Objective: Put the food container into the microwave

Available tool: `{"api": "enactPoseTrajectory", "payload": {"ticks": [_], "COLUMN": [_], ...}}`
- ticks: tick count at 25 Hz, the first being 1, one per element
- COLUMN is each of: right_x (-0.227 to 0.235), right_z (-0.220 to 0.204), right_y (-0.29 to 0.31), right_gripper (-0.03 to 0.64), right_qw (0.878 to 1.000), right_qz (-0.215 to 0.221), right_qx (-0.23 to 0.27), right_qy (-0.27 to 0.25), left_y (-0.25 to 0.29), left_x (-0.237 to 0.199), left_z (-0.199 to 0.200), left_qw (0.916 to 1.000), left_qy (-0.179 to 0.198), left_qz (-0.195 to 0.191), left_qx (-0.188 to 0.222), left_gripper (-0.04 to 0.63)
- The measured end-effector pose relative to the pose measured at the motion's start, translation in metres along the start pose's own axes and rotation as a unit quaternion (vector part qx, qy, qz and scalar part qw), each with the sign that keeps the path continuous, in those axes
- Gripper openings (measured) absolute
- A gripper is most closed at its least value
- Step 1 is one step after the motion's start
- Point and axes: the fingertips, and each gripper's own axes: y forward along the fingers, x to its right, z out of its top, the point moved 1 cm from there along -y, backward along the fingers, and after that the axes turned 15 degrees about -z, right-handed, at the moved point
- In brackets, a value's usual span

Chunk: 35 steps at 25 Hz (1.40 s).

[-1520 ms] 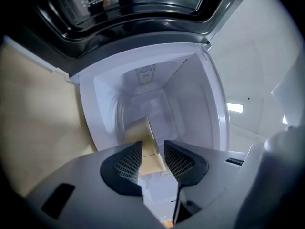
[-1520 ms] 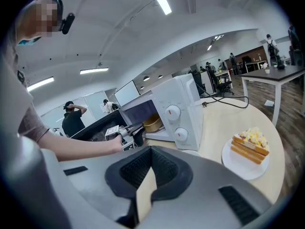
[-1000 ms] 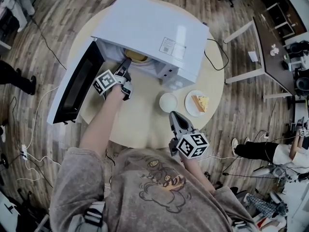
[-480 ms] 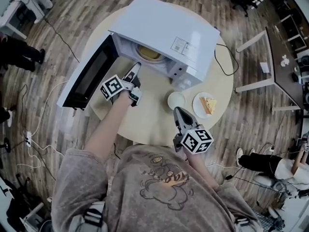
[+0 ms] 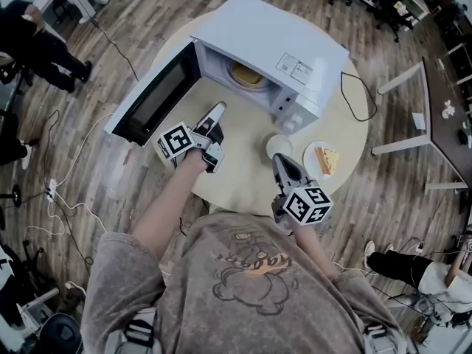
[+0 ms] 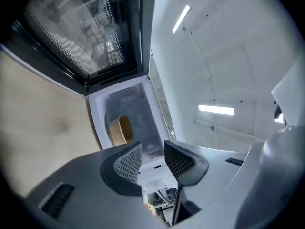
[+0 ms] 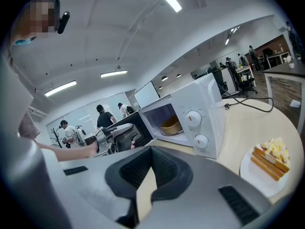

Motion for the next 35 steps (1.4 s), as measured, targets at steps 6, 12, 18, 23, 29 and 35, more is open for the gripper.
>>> {"api": "enactPoseTrajectory", "payload": {"ticks": [6,12,18,23,29,35], "right_x": [0.001,-0.003,-0.009,-0.005,0.006,0.019], "right_z": [0.001,0.003,0.002,0.001,0.005,0.006], "right_y": [-0.008,-0.013,-0.020,-0.026,-0.032,-0.038], "right_gripper": [0.000,0.000,0.000,0.000,0.000,0.000], "right_qw": [1.000,0.999,0.997,0.996,0.996,0.995], "right_qz": [0.020,0.042,0.060,0.063,0.051,0.032], "right_qx": [0.000,0.001,-0.001,0.001,0.010,0.021], "right_qy": [-0.005,-0.022,-0.048,-0.060,-0.069,-0.092], "left_y": [-0.019,-0.042,-0.064,-0.074,-0.083,-0.093], "left_x": [0.043,0.076,0.095,0.108,0.111,0.108], "left_z": [-0.009,-0.029,-0.047,-0.067,-0.089,-0.094], "left_qw": [0.9997,0.9994,0.9926,0.9727,0.9389,0.9100], "left_qy": [0.005,0.030,0.113,0.209,0.312,0.376], "left_qz": [-0.016,-0.007,0.031,0.053,0.087,0.121], "left_qx": [0.017,0.016,-0.031,-0.084,-0.118,-0.125], "left_gripper": [0.150,0.150,0.150,0.150,0.144,0.127]}}
